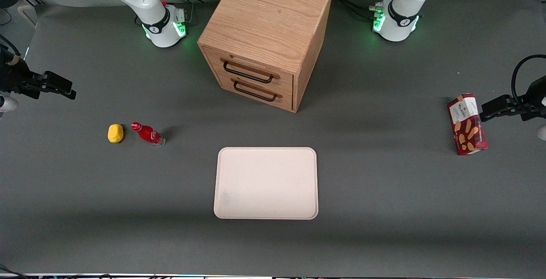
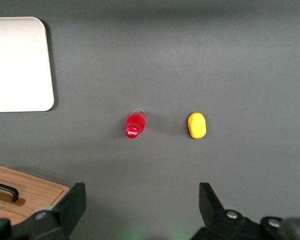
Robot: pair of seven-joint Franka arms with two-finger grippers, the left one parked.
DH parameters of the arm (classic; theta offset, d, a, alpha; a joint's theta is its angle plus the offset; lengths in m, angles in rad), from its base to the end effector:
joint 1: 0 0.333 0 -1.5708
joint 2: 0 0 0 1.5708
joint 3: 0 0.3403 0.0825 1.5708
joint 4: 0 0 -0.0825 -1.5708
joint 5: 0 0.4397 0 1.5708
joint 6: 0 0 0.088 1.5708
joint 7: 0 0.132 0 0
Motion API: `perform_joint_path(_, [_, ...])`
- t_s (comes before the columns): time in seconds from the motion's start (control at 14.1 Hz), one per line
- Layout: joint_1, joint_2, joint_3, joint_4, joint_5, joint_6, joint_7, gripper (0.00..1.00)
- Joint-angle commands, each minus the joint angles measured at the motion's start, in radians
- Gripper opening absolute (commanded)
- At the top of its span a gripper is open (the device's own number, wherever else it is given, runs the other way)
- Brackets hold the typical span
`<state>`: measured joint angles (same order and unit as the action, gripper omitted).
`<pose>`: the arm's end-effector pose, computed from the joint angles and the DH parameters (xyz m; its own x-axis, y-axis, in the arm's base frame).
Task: Place coke bottle on tray
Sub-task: 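Move the right gripper toward the red Coca-Cola bottle beside the yellow object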
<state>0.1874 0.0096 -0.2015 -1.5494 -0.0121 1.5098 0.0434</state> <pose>0.6057 -0.0096 0.6241 0.9971 -0.0583 -0.0483 -0.0576 -0.9982 0.0161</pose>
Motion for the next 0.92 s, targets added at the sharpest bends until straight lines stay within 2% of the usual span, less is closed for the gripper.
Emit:
perform_joint_path(0.0, [0.001,0.012,-0.001,0.037,0.018,-0.025,0.027,1.00])
perform_joint_path(0.21, [0.000,0.035,-0.001,0.029,0.017,-0.025,0.049,1.00])
perform_joint_path(0.35, [0.007,0.024,0.001,-0.055,0.020,0.006,0.049,1.00])
perform_joint_path(0.5, [0.007,-0.002,0.001,-0.192,0.049,0.120,0.047,1.00])
perform_joint_path(0.85, [0.020,-0.016,0.005,-0.481,0.040,0.448,0.043,1.00])
